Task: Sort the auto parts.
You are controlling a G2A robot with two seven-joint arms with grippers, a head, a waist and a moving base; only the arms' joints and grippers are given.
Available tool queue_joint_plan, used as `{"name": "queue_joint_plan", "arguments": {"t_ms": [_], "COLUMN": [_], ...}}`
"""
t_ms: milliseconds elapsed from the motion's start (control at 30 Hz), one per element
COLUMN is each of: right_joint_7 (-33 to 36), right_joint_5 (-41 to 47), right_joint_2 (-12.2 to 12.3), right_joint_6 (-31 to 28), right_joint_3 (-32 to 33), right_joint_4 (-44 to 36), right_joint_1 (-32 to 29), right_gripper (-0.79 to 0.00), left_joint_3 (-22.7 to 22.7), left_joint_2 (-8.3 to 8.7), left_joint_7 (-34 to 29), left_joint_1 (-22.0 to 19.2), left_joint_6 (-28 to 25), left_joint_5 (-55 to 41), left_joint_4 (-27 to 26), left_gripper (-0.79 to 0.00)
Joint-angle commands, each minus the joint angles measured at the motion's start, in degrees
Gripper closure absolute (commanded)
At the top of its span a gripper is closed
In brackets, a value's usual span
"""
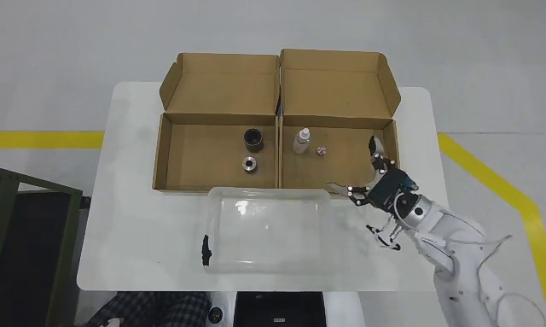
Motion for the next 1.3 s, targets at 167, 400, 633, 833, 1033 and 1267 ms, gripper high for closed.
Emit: {"name": "queue_joint_plan", "arguments": {"t_ms": [167, 400, 633, 833, 1033, 1267], "right_joint_7": [-5.95, -10.66, -13.53, -14.25, -14.24, -14.24], "right_joint_5": [0.28, 0.23, 0.28, 0.22, 0.22, 0.22], "right_joint_2": [0.51, 0.97, 1.22, 1.3, 1.3, 1.3], "right_joint_6": [1.43, 2.02, 3.12, 3.61, 3.6, 3.6], "right_joint_3": [4.51, 8.66, 10.58, 10.98, 10.97, 10.97], "right_joint_4": [1.8, 2.65, 4.03, 4.35, 4.34, 4.34], "right_joint_1": [-4.27, -8.52, -10.77, -11.36, -11.34, -11.34], "right_gripper": [-0.785, -0.785, -0.785, -0.785, -0.785, -0.785], "left_joint_3": [0.0, 0.0, 0.0, 0.0, 0.0, 0.0], "left_joint_2": [0.0, 0.0, 0.0, 0.0, 0.0, 0.0], "left_joint_7": [0.0, 0.0, 0.0, 0.0, 0.0, 0.0], "left_joint_1": [0.0, 0.0, 0.0, 0.0, 0.0, 0.0], "left_joint_6": [0.0, 0.0, 0.0, 0.0, 0.0, 0.0], "left_joint_5": [0.0, 0.0, 0.0, 0.0, 0.0, 0.0], "left_joint_4": [0.0, 0.0, 0.0, 0.0, 0.0, 0.0], "left_gripper": [-0.785, -0.785, -0.785, -0.784, -0.785, -0.785]}}
